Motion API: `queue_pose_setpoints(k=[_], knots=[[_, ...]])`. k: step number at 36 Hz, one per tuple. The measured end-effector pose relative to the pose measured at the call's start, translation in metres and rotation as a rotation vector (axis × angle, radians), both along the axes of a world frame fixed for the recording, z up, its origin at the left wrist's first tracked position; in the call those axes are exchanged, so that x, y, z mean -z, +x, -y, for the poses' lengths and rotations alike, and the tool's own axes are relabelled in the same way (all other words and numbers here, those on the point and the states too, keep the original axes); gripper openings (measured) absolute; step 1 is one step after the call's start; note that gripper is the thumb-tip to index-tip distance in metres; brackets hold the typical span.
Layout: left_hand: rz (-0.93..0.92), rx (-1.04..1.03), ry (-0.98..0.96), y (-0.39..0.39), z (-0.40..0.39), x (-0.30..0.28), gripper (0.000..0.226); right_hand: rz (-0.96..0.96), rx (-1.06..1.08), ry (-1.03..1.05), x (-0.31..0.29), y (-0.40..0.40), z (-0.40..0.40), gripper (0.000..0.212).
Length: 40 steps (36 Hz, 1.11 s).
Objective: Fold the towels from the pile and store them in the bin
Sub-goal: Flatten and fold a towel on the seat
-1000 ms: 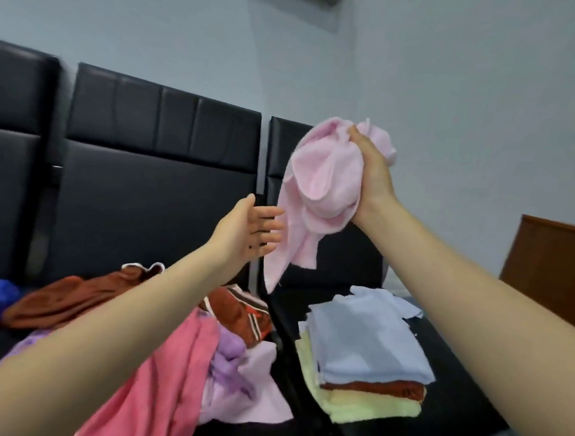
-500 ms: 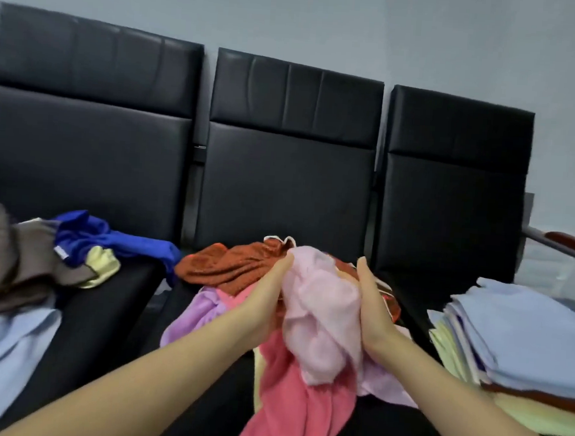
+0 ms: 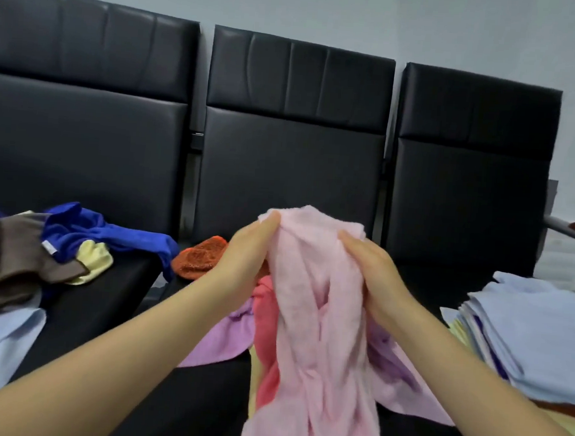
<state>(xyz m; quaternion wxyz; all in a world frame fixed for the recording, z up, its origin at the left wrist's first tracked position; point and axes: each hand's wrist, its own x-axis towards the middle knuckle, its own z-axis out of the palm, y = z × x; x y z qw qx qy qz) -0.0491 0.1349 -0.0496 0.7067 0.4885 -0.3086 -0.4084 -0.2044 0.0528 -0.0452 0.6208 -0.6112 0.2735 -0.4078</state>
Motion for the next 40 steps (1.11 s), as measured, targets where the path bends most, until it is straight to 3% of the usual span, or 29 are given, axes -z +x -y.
queue_pose_setpoints(k=[3, 8, 12, 15, 18, 23, 27, 29, 31, 34, 37, 40], knots=[[0.014, -0.069, -0.03, 0.012, 0.003, -0.01, 0.028, 0.121, 0.01, 0.078, -0.008, -0.001, 0.011, 0.032], [0.035, -0.048, 0.003, 0.021, 0.008, -0.021, 0.055, 0.243, -0.047, 0.164, -0.01, -0.011, 0.025, 0.027], [-0.027, -0.012, 0.067, 0.026, 0.012, -0.01, 0.048, 0.166, -0.054, 0.221, 0.008, -0.019, 0.041, 0.03], [-0.112, -0.017, 0.171, 0.036, 0.009, 0.0, 0.032, 0.116, 0.097, 0.254, 0.023, -0.027, 0.056, 0.038], [-0.027, -0.11, 0.196, 0.049, 0.008, 0.0, 0.025, 0.112, 0.209, 0.234, 0.027, -0.036, 0.069, 0.032], [0.105, -0.131, 0.167, 0.058, 0.006, -0.011, 0.022, 0.119, 0.11, 0.192, 0.021, -0.038, 0.067, 0.038], [0.25, -0.158, 0.176, 0.061, 0.005, 0.004, 0.042, 0.149, 0.197, 0.264, 0.02, -0.037, 0.07, 0.02], [0.286, -0.074, 0.237, 0.059, 0.002, 0.024, 0.025, 0.143, 0.246, 0.313, 0.03, -0.039, 0.073, 0.019], [0.338, -0.039, 0.324, 0.056, 0.0, 0.04, 0.015, 0.117, 0.212, 0.361, 0.044, -0.041, 0.074, 0.03], [0.219, -0.055, 0.322, 0.05, -0.005, 0.045, 0.01, 0.012, 0.09, 0.36, 0.06, -0.045, 0.071, 0.04], [0.071, -0.046, 0.323, 0.043, -0.017, 0.039, 0.04, -0.079, 0.04, 0.295, 0.061, -0.051, 0.069, 0.045], [0.032, 0.026, 0.347, 0.046, -0.021, 0.052, 0.05, -0.123, 0.021, 0.3, 0.057, -0.059, 0.068, 0.082]])
